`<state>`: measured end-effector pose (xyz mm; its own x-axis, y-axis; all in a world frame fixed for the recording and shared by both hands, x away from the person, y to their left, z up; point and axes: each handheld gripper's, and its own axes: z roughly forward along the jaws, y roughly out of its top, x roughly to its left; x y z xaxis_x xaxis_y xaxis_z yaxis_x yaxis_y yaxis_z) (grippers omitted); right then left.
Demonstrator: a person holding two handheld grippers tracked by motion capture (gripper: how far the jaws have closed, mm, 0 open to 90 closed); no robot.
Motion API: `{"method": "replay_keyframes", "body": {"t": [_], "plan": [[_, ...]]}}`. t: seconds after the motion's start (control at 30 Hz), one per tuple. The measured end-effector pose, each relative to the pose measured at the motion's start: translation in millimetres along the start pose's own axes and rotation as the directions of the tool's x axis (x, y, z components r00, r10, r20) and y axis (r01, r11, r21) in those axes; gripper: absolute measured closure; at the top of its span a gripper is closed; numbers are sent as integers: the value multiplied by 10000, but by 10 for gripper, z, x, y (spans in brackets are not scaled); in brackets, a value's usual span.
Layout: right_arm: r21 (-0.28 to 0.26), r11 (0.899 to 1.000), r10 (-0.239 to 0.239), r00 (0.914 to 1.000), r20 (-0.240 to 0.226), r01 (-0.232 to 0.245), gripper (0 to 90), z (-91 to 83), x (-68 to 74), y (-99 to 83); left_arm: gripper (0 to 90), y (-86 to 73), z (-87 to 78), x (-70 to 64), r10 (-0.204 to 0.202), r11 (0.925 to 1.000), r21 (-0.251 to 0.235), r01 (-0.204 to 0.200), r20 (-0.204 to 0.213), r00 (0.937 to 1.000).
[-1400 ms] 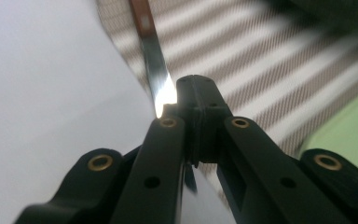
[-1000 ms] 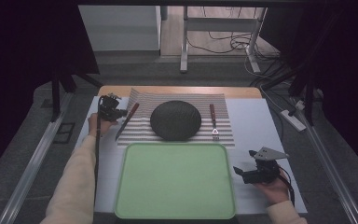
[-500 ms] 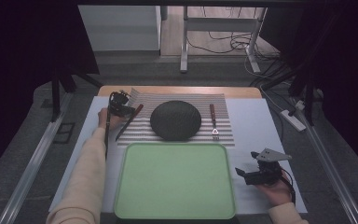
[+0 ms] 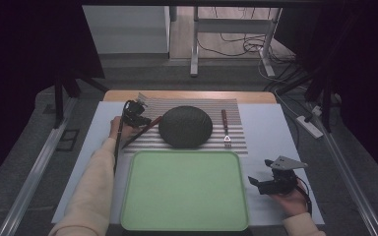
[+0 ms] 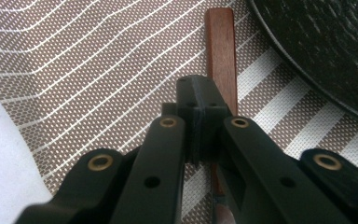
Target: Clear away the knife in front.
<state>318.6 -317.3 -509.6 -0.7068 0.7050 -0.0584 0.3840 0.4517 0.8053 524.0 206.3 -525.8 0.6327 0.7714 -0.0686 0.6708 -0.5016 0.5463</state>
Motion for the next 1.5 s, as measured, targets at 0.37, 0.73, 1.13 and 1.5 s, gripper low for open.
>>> {"method": "replay_keyframes", "body": {"t": [0.37, 0.73, 1.13, 1.5], "plan": [[75, 10000, -26, 10000, 37, 26, 74, 2, 0, -2, 676, 25, -102, -10, 21, 10000, 5, -21, -406, 9992], [132, 9999, -37, 10000, 22, 37, 75, 19, 0, 0, 234, 41, -404, -84, 710, 9883, 1318, -765, 458, 9964], [212, 9998, -18, 10000, -17, 19, 74, 33, -6, -2, 307, 88, -163, -100, 977, 9621, 2541, -987, 166, 9951], [336, 9994, -56, 10000, -42, 58, 74, 48, 8, -4, 681, 126, -115, -115, 1219, 9489, 2858, -1340, 600, 9907]]}}
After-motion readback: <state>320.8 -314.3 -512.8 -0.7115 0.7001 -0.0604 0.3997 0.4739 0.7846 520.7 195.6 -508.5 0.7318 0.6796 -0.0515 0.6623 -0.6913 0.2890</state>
